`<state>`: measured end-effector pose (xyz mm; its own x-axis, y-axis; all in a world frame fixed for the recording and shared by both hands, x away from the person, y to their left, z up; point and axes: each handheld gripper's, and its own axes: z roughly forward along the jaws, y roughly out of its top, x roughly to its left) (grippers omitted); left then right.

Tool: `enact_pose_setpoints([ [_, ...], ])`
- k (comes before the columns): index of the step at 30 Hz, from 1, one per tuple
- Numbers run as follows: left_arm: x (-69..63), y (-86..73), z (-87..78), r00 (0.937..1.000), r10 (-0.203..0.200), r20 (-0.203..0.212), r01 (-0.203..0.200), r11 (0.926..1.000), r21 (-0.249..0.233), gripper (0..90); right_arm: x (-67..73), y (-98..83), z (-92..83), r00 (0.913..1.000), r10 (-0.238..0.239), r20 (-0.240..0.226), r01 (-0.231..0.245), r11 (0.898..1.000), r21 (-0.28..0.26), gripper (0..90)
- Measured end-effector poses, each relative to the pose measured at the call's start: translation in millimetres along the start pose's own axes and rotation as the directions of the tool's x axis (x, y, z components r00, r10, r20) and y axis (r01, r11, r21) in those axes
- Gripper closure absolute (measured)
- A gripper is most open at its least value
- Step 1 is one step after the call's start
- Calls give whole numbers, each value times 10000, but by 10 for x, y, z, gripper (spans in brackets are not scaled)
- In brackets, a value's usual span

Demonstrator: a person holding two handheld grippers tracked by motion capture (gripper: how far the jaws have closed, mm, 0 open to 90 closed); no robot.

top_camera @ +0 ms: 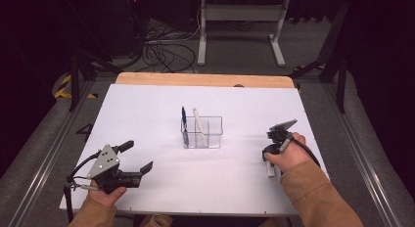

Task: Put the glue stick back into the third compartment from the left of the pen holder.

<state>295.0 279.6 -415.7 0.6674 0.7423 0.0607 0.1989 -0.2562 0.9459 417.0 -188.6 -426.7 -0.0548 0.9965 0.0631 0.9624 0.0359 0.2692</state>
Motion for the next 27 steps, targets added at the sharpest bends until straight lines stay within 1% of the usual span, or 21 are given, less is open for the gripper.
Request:
enact_pose_setpoints([
  [1, 1, 0, -1, 10000, -8, -1, 8, 10000, 1, 92, 13, 5, 4, 9999, 162, 61, -162, 9999, -13, 668],
  [2, 2, 0, -2, 10000, -11, -3, 11, 10000, -9, 92, 12, 6, 4, 9999, 134, 67, -134, 9999, 17, 669],
  [4, 2, 0, -4, 10000, -7, -9, 7, 10000, -13, 92, 16, 7, 8, 9997, 225, 64, -224, 9997, -19, 671],
  [9, 2, 1, -6, 10000, 5, -32, -5, 10000, -11, 93, 12, 10, 4, 9997, 224, 71, -224, 9997, 51, 672],
  [10, 2, 2, -6, 10000, 11, -26, -11, 10000, -14, 93, 14, 7, 11, 9997, 234, 55, -234, 9997, -37, 672],
  [19, 1, 0, -7, 10000, 5, -40, -5, 10000, -5, 93, 16, 11, 7, 9997, 238, 89, -238, 9997, 15, 673],
  [21, 2, 1, -8, 10000, 26, -58, -26, 10000, -4, 93, 18, 14, 5, 9995, 294, 93, -295, 9996, 37, 674],
  [24, 3, 1, -11, 10000, 23, -74, -23, 10000, -18, 93, 12, 14, -8, 9991, 413, 3, -413, 9989, 222, 675],
  [25, 3, 1, -11, 10000, 23, -80, -23, 10000, -18, 93, 10, 11, -26, 9994, 349, -71, -347, 9991, 257, 675],
  [27, 4, 0, -9, 10000, 13, -88, -13, 10000, -23, 93, 24, 5, -80, 9995, 296, -62, -295, 9995, 90, 675],
])
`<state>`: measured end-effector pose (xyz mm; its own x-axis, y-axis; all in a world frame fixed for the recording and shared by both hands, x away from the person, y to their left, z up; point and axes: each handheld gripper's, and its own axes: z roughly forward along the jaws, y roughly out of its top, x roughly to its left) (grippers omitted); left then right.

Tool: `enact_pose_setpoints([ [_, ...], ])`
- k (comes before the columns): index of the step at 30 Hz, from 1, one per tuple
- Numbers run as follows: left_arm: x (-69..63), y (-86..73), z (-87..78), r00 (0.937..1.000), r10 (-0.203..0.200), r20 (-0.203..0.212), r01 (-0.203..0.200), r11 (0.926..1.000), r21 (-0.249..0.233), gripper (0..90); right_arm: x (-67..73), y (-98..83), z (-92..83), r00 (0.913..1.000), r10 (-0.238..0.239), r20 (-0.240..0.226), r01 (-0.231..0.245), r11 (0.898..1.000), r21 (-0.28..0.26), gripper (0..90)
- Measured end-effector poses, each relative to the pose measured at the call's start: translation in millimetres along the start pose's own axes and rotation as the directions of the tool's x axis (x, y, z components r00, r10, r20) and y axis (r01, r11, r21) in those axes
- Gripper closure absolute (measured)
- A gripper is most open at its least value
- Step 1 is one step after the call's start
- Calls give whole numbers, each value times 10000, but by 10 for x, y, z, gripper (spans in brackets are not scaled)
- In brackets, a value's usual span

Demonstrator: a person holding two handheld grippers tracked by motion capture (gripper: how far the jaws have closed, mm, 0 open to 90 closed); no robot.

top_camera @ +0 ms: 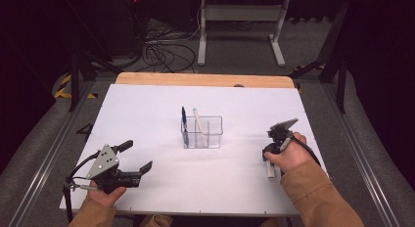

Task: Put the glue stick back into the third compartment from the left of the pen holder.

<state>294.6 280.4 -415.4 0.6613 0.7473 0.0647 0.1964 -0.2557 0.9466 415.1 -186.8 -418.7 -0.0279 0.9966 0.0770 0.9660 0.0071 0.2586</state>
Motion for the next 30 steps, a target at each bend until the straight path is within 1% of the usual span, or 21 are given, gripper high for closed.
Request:
enact_pose_setpoints([
  [2, -1, 1, -1, 10000, 8, -3, -8, 10000, 3, 93, 8, -4, -58, 9998, -183, -51, 183, 9997, -170, 675],
  [6, -4, 2, -2, 10000, 28, -24, -28, 10000, -17, 93, 33, -8, -133, 9997, -229, -117, 224, 9989, -410, 675],
  [9, -3, 0, -2, 10000, 9, -25, -9, 10000, -2, 93, 41, -11, -178, 9989, -398, -238, 383, 9974, -609, 675],
  [10, 0, 0, -2, 10000, 16, -33, -16, 10000, -11, 93, 54, -15, -199, 9989, -374, -275, 355, 9971, -666, 676],
  [11, 1, -1, -1, 10000, 8, -38, -9, 10000, -23, 93, 52, -16, -217, 9979, -576, -309, 550, 9953, -798, 675],
  [12, 2, -1, -2, 10000, 9, -48, -9, 10000, -30, 93, 64, -19, -238, 9977, -587, -352, 555, 9946, -877, 675],
  [15, 0, 1, -4, 10000, 19, -54, -19, 10000, -29, 93, 82, -23, -297, 9960, -807, -382, 760, 9909, -1113, 675],
  [25, 3, -3, 0, 10000, 12, -69, -13, 10000, -38, 93, 93, -27, -368, 9954, -885, -373, 831, 9882, -1287, 675],
  [28, -1, -4, 4, 10000, 6, -39, -6, 10000, -5, 93, 100, -18, -413, 9949, -938, -359, 876, 9851, -1478, 675],
  [30, 0, -5, 4, 10000, -16, -45, 16, 10000, -26, 93, 107, -9, -457, 9932, -1065, -468, 973, 9811, -1675, 675],
])
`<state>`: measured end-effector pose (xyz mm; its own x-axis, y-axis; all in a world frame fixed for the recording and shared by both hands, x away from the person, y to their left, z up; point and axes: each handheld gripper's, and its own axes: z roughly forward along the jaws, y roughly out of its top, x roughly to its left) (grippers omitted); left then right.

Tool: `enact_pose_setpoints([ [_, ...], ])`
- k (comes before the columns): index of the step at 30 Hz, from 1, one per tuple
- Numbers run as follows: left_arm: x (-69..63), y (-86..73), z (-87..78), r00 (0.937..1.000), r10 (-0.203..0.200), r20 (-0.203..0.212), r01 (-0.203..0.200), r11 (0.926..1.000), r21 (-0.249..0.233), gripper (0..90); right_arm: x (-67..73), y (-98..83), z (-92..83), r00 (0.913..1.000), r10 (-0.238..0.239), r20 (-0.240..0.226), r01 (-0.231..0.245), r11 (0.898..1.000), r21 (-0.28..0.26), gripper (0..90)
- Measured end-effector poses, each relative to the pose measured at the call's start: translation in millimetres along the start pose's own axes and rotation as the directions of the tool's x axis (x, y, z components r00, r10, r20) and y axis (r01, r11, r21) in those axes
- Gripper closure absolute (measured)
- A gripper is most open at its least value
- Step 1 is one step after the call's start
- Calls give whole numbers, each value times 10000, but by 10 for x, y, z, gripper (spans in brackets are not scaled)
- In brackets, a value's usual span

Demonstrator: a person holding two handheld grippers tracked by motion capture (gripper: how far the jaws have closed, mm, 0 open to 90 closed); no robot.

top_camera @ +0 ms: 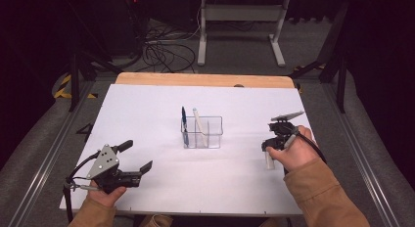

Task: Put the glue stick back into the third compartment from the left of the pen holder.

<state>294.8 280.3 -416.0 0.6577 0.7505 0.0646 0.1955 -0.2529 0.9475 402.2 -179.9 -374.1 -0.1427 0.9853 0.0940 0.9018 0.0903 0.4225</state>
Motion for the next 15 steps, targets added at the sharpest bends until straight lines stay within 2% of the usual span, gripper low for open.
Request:
enact_pose_setpoints([
  [4, 1, 0, -3, 10000, 39, -51, -39, 10000, -10, 93, 30, 40, -90, 9989, -382, -281, 361, 9968, -712, 675],
  [11, 2, -16, -27, 9999, 10, -129, -10, 10000, -21, 93, 103, 93, -196, 9933, -878, -754, 732, 9813, -1781, 675],
  [13, 3, -22, -38, 9999, -10, -152, 10, 10000, -19, 93, 123, 111, -224, 9899, -1142, -842, 935, 9714, -2181, 675],
  [15, 1, -27, -51, 9998, -16, -180, 16, 10000, -8, 93, 137, 133, -249, 9840, -1511, -940, 1220, 9573, -2620, 675],
])
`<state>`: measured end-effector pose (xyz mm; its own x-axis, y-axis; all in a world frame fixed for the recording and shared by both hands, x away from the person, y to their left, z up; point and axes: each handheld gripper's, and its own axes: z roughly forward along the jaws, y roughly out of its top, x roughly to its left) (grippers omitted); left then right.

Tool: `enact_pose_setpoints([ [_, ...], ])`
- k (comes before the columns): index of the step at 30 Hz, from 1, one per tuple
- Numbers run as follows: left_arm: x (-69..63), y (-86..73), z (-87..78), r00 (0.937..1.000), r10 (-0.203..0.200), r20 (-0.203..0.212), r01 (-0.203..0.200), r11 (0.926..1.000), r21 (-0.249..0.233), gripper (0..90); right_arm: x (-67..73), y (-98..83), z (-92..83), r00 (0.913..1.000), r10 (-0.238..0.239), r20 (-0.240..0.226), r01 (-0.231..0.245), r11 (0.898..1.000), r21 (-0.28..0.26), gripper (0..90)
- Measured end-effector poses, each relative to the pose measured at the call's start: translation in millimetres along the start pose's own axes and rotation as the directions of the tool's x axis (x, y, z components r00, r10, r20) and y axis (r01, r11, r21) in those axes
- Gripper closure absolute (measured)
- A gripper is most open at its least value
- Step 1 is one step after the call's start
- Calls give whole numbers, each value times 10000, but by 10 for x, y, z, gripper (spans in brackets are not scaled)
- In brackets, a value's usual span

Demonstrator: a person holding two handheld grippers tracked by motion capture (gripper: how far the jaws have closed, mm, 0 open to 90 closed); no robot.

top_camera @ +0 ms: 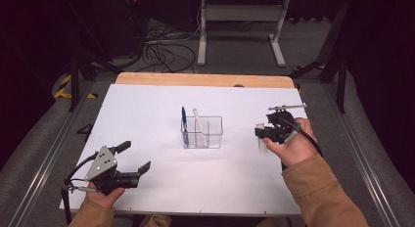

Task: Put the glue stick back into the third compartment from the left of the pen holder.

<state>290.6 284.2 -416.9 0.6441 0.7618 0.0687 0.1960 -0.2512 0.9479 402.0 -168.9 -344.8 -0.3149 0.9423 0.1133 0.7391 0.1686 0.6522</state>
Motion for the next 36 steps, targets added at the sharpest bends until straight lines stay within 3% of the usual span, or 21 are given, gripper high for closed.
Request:
enact_pose_setpoints([
  [7, -2, -18, -49, 9999, -33, -166, 33, 10000, -10, 93, 66, 98, -63, 9939, -833, -718, 731, 9882, -1350, 674],
  [13, -3, -30, -81, 9996, -87, -260, 86, 10000, -29, 93, 129, 160, -82, 9830, -1421, -1162, 1125, 9666, -2301, 674],
  [20, 4, -33, -96, 9995, -47, -323, 45, 10000, -58, 93, 193, 213, -114, 9663, -1802, -1836, 1135, 9390, -3246, 674],
  [23, 5, -33, -96, 9995, -38, -316, 36, 10000, -61, 93, 212, 229, -118, 9566, -2027, -2092, 1167, 9247, -3622, 674],
  [29, 4, -31, -93, 9995, -49, -322, 46, 10000, -75, 93, 243, 246, -92, 9370, -2382, -2556, 1214, 9079, -4012, 673],
  [32, 5, -32, -90, 9995, -56, -313, 53, 10000, -80, 93, 247, 250, -70, 9212, -2698, -2803, 1292, 8917, -4337, 673],
  [34, 5, -32, -89, 9995, -56, -307, 53, 10000, -81, 93, 251, 249, -52, 9067, -3061, -2902, 1434, 8707, -4705, 673],
  [36, 4, -32, -88, 9996, -51, -293, 48, 10000, -84, 93, 264, 249, -28, 8934, -3242, -3109, 1449, 8632, -4836, 673],
])
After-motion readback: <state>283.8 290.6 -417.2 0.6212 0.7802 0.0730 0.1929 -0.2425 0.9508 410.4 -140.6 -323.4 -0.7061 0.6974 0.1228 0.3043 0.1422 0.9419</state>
